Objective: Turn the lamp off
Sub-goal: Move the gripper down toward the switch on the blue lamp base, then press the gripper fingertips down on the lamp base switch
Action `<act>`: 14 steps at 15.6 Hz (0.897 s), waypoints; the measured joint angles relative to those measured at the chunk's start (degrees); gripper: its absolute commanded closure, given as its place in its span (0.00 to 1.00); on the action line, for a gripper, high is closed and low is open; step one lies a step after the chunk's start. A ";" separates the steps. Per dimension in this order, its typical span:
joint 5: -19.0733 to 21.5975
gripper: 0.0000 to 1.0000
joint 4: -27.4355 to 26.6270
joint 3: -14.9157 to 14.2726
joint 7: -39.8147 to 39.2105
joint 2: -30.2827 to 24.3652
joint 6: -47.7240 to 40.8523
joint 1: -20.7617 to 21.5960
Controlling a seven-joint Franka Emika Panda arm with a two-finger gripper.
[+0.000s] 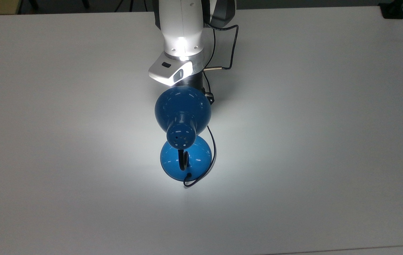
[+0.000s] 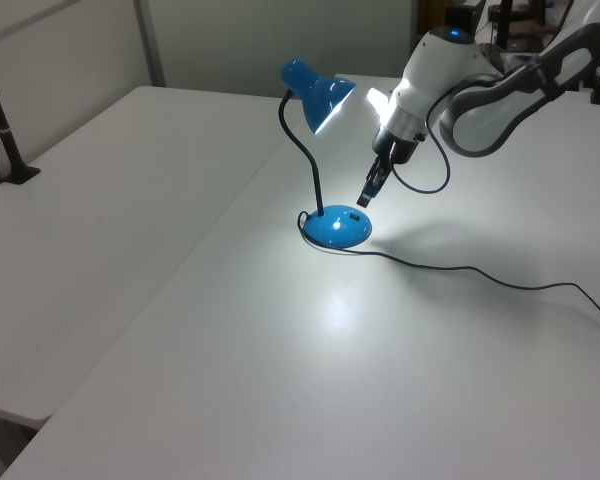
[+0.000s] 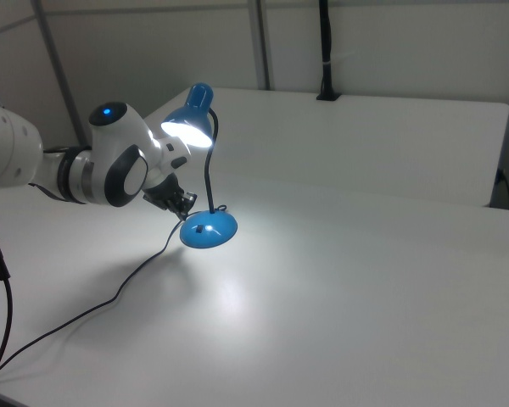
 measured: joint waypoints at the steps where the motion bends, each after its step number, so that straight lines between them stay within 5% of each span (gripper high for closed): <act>1: 0.00 1.00 0.01 -0.04 0.00 0.47 0.71 -0.09; 14: -3.61 1.00 0.41 -0.14 -0.02 3.49 2.96 -1.27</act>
